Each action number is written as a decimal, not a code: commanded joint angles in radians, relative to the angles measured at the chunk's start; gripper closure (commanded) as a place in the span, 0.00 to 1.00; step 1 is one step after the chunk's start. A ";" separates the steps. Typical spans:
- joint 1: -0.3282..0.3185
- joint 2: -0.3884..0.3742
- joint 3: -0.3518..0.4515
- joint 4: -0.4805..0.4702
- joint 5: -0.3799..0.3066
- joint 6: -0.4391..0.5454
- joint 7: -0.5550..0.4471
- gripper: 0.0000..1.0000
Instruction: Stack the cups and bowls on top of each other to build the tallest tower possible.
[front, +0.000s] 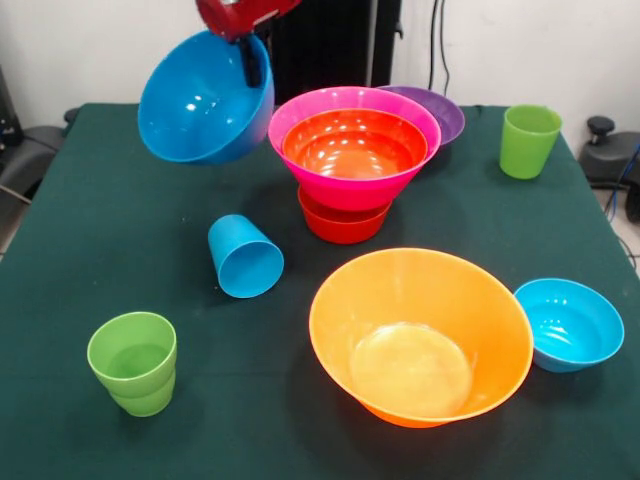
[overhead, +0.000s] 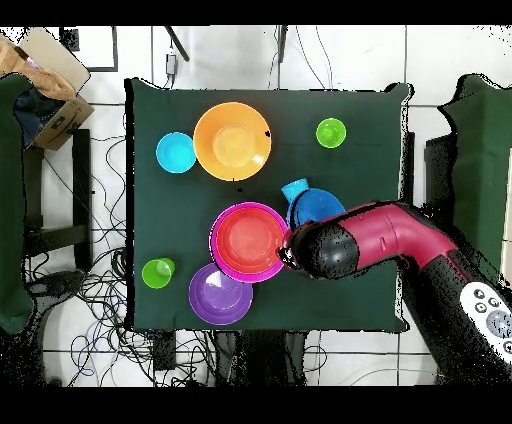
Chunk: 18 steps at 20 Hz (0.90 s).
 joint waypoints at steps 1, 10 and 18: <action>0.062 0.015 -0.110 0.080 -0.096 -0.009 0.004 1.00; 0.090 -0.130 -0.068 0.097 0.004 0.040 -0.024 1.00; 0.150 -0.150 -0.085 0.092 0.007 0.025 -0.002 1.00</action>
